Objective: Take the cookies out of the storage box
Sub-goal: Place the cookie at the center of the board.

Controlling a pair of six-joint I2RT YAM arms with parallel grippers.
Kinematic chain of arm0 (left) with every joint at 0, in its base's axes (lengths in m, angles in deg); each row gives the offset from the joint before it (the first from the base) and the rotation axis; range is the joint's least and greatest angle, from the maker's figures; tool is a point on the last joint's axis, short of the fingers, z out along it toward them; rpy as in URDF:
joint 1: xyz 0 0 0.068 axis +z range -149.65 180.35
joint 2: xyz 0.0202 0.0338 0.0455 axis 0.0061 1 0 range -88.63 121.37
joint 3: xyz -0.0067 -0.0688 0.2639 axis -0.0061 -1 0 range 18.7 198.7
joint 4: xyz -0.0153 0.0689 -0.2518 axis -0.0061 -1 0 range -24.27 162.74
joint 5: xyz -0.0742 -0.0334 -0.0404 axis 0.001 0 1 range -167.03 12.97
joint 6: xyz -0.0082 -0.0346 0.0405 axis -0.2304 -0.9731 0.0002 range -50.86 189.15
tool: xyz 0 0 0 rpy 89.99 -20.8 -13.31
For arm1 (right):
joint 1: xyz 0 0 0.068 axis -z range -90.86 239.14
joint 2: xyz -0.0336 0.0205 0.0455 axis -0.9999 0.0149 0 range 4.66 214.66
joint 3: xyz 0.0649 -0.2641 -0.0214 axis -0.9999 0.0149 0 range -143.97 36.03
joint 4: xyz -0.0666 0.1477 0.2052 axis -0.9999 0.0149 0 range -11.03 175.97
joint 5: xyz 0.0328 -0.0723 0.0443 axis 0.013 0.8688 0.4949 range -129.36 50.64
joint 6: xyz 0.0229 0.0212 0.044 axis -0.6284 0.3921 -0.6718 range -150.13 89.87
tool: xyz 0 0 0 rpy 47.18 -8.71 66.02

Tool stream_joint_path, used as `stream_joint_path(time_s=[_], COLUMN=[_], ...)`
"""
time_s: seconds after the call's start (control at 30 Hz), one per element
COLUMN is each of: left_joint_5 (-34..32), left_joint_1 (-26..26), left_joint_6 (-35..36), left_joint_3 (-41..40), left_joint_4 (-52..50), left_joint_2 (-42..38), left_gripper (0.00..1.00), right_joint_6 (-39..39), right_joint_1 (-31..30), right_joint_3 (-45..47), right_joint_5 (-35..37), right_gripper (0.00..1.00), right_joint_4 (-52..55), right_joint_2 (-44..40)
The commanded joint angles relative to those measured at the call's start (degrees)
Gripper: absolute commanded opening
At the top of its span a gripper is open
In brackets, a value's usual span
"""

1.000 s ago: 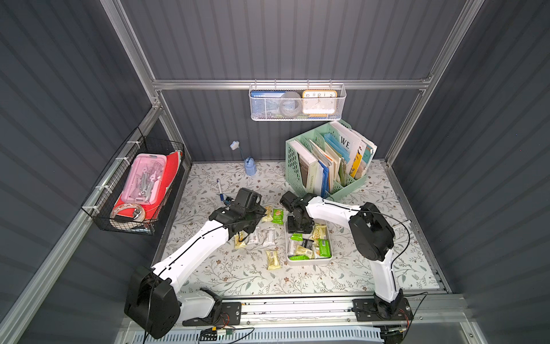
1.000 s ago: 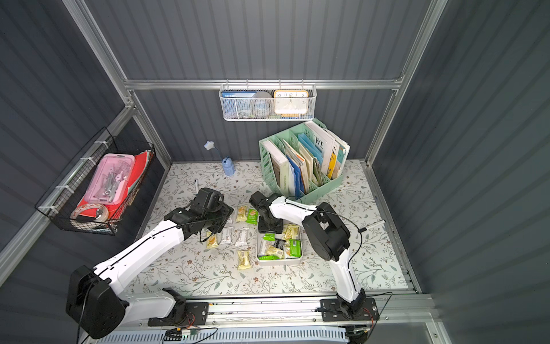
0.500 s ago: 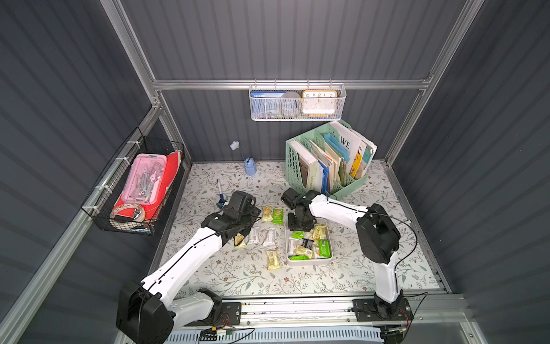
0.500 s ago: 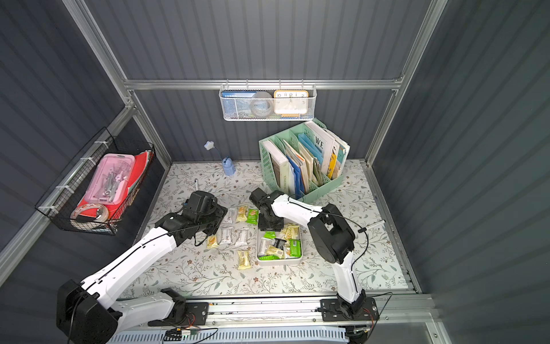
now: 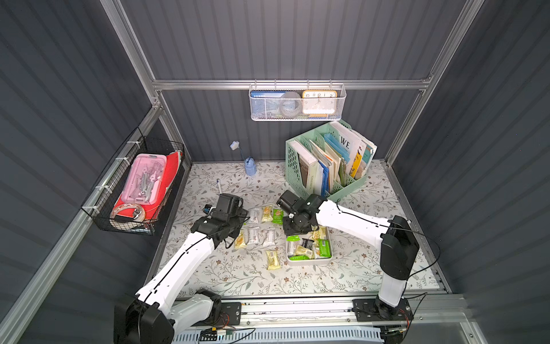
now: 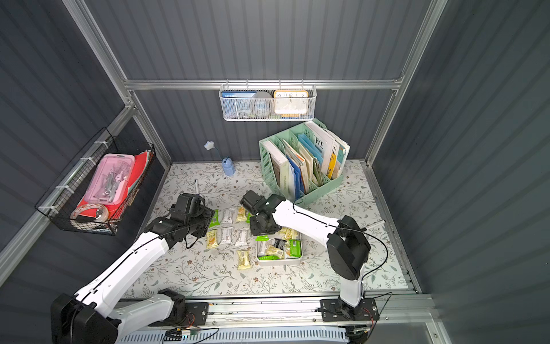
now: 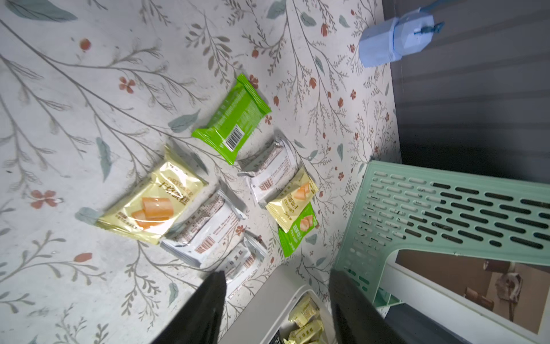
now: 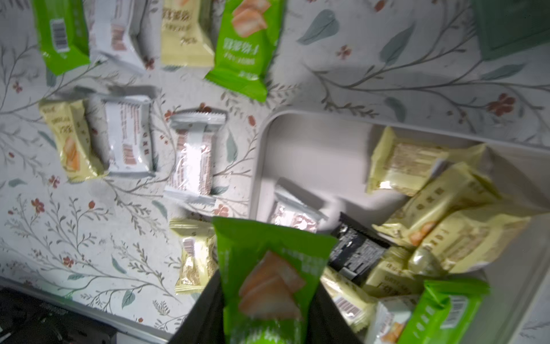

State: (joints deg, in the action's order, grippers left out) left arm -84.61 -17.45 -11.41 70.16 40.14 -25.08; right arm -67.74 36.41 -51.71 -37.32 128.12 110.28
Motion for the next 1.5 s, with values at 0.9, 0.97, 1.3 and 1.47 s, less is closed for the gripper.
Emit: stream_joint_path(time_s=[0.9, 0.97, 1.3, 1.47], left_joint_5=[-15.63, -15.29, -14.92, -15.37], left_joint_1=[1.18, 1.14, 1.11, 1.15], left_joint_6=[-9.44, -9.58, -7.95, -3.10], left_joint_3=[-0.38, -0.52, -0.02, 3.02], left_joint_4=[-22.51, -22.58, -20.48, -19.77], left_joint_2=[-23.33, -23.21, -21.21, -19.09], left_gripper=[0.58, 0.58, 0.58, 0.60], right_joint_6=[8.51, 8.42, 7.84, 5.84], right_joint_1=[-12.39, -12.48, -12.22, -10.63], right_joint_3=[-17.45, -18.89, -19.37, -12.75], right_joint_5=[-8.18, -8.32, -8.02, -7.45], right_gripper=[0.39, 0.43, 0.59, 0.59], right_joint_4=[-7.21, -6.80, -7.87, -11.17], right_joint_2=[24.31, 25.65, 22.09, 12.89])
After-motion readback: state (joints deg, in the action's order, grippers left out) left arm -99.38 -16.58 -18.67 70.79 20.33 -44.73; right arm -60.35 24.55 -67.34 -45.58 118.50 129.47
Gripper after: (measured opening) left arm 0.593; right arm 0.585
